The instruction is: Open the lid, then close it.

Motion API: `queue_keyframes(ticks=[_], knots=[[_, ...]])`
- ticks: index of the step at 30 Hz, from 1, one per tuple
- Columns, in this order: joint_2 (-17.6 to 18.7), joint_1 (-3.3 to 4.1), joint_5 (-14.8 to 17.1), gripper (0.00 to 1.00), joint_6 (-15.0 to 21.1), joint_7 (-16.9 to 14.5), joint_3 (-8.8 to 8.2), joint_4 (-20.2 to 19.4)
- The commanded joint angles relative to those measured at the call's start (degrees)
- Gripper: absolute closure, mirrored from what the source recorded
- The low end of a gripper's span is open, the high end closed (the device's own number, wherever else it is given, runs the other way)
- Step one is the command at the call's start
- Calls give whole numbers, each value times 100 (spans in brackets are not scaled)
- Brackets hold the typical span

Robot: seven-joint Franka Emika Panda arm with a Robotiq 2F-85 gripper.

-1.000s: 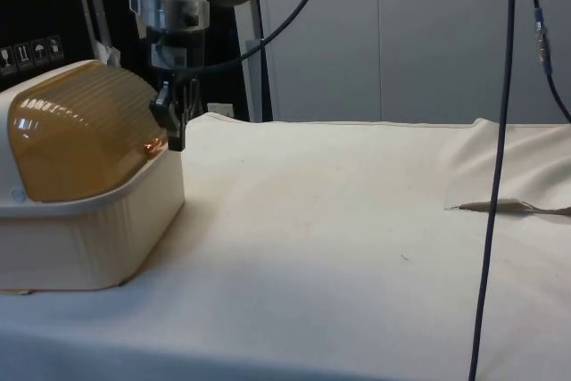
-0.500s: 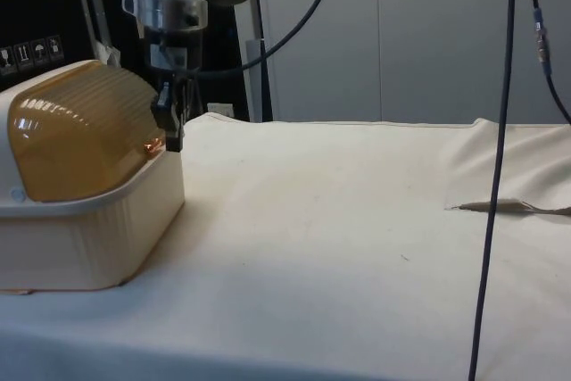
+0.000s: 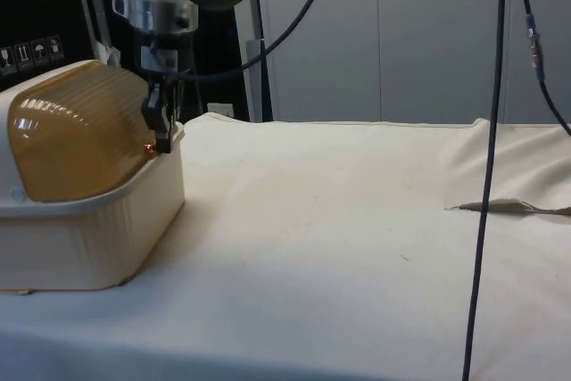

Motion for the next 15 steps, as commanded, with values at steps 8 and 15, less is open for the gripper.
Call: queue_keyframes(ticks=[8, 15], knots=[[23, 0, 0, 100, -17, -23, 0, 52], [-74, 23, -29, 100, -11, 0, -11, 57]])
